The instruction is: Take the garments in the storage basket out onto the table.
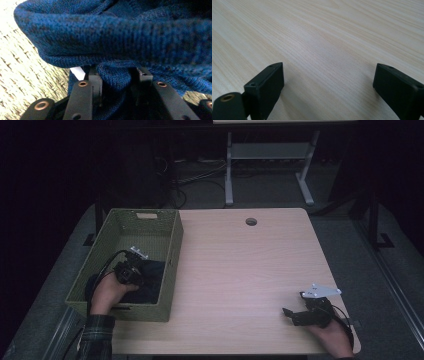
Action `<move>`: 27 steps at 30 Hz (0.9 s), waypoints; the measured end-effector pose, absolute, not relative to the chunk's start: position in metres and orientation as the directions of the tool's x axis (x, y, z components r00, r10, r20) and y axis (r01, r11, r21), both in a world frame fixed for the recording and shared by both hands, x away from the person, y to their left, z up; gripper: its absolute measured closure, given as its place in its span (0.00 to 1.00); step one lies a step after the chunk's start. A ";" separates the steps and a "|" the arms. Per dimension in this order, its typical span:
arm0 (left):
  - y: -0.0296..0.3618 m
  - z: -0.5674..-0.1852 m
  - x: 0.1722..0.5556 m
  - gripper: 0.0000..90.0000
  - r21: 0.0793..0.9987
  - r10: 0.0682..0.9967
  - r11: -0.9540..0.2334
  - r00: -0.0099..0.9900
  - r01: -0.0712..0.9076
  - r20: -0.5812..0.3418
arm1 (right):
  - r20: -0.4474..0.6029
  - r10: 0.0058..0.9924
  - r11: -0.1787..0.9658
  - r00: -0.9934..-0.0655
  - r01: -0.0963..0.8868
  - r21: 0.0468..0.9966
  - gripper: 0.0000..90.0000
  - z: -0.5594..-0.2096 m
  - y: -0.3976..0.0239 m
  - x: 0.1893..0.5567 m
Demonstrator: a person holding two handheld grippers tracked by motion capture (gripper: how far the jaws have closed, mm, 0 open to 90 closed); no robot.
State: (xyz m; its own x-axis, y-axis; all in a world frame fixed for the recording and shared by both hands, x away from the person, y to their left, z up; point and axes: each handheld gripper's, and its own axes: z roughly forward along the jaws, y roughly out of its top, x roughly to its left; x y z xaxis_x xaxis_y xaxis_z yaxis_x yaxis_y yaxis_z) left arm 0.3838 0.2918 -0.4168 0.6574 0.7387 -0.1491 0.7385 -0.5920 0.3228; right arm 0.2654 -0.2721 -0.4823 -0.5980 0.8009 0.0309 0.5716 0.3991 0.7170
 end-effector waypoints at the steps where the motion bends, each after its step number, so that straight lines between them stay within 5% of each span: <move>1: 0.292 -0.416 0.384 0.75 0.325 0.739 -0.591 0.657 0.739 -0.149 | 0.031 0.801 0.399 -0.598 0.572 0.717 0.11 -0.482 -0.272 0.265; 27: 0.300 -0.352 0.380 0.80 0.398 0.743 -0.579 0.662 0.711 -0.101 | 0.031 0.801 0.399 -0.598 0.571 0.717 0.11 -0.482 -0.272 0.265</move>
